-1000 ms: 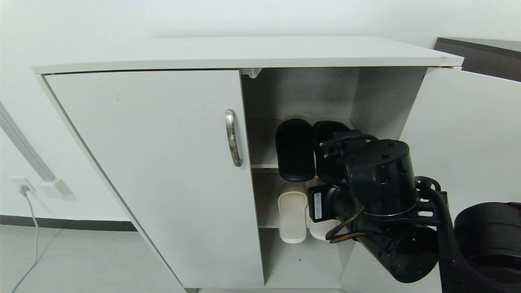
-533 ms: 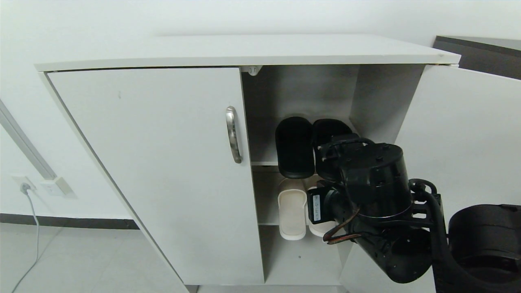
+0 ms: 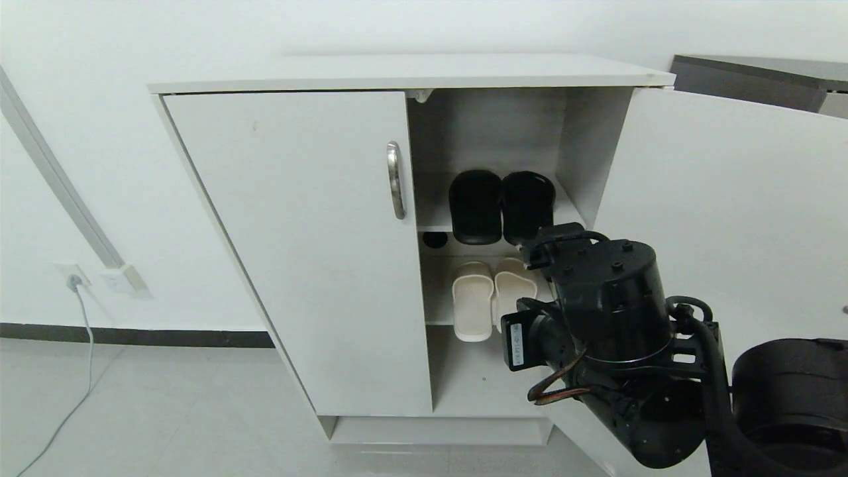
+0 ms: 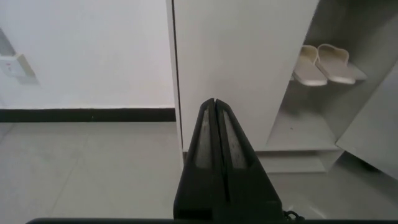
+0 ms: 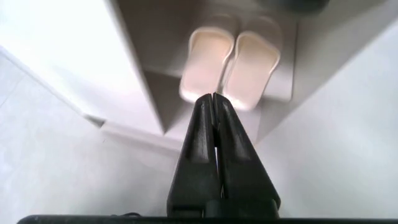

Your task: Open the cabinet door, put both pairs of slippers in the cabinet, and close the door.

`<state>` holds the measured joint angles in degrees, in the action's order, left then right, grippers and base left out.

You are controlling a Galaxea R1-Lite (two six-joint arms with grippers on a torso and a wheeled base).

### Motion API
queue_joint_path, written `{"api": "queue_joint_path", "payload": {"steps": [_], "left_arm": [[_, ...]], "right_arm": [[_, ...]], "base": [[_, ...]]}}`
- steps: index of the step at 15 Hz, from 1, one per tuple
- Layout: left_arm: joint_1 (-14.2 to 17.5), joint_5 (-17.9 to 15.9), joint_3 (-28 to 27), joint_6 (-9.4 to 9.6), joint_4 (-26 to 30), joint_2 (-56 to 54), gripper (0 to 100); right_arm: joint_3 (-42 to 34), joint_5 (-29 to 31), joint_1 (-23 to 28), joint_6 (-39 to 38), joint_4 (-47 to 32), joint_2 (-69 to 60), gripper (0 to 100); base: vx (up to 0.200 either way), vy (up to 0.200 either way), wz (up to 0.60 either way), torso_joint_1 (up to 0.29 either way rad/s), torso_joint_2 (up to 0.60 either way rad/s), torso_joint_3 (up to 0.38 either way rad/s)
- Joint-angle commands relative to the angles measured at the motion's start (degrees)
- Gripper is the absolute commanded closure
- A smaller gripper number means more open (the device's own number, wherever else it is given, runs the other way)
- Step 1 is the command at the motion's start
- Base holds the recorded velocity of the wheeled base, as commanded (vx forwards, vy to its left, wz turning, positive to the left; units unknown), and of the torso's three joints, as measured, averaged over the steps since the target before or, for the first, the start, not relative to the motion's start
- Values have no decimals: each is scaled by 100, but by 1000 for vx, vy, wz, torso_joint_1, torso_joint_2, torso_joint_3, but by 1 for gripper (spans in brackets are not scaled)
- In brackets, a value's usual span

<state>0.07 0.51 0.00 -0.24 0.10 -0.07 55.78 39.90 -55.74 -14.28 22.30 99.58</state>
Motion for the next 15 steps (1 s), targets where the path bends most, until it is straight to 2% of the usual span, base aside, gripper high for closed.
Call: {"api": "queue_joint_path", "payload": {"steps": [1, 7, 13, 15], "left_arm": [[1, 2, 0, -2, -1, 7, 100], [1, 2, 0, -2, -1, 7, 100], [1, 2, 0, -11, -1, 7, 100], [1, 2, 0, -20, -1, 7, 100]], "right_arm": [[-59, 0, 10, 4, 3, -9, 100], [-235, -9, 80, 179, 284, -9, 100], [-683, -17, 195, 619, 1216, 8, 100], [-700, -35, 221, 619, 1233, 17, 100]], "base": [[-200, 0, 0, 7, 2, -2], [-200, 0, 0, 1, 2, 2], [0, 0, 0, 0, 0, 0], [0, 0, 0, 0, 0, 0]]}}
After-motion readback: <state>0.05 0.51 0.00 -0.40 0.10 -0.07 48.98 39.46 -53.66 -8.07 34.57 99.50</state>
